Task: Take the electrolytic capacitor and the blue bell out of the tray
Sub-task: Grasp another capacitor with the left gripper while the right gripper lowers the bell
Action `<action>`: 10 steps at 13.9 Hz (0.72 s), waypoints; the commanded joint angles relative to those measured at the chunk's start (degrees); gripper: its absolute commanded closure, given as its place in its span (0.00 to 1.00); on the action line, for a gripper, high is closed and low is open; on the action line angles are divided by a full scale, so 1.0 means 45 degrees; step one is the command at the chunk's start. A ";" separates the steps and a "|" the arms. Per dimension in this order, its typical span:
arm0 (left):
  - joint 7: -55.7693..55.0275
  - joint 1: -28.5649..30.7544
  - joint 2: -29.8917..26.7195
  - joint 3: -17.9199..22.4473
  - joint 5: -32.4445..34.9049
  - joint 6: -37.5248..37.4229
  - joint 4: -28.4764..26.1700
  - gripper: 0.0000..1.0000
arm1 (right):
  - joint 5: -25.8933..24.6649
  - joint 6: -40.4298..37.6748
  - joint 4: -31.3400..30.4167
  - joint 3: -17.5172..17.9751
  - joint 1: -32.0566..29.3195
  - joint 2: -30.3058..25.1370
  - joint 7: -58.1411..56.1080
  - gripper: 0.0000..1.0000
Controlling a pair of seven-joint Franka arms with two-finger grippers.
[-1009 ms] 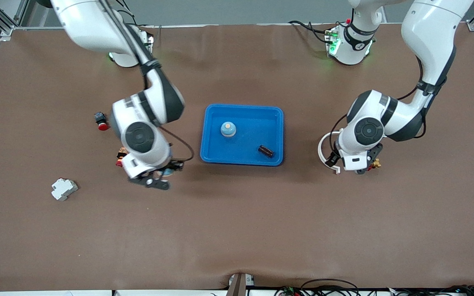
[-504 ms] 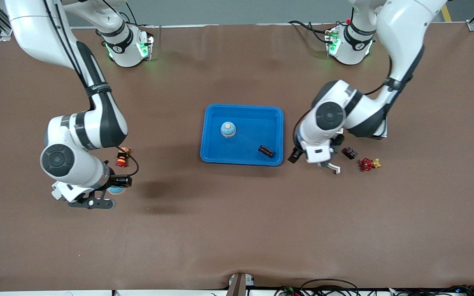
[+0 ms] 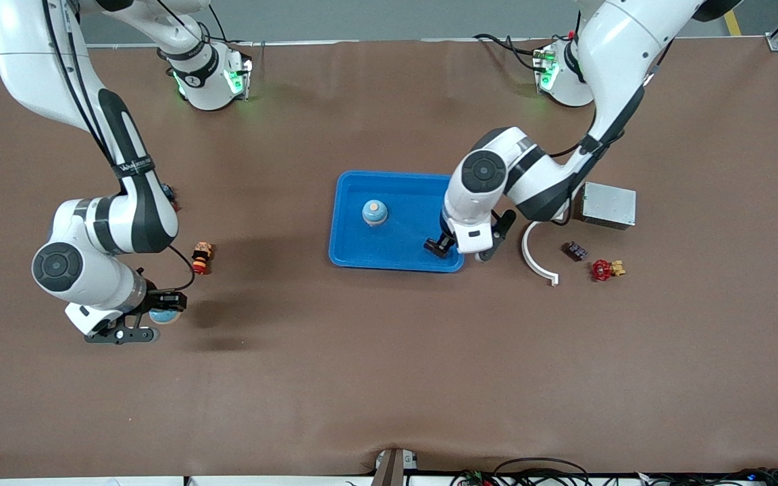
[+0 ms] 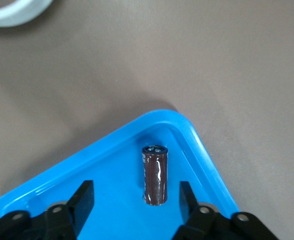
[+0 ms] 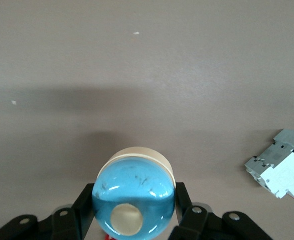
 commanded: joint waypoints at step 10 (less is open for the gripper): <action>-0.2598 -0.0823 0.1663 0.0125 0.2440 0.0498 0.0866 0.32 | 0.2694 0.1695 -0.0588 0.0349 -0.1841 0.0811 -0.3340 1.00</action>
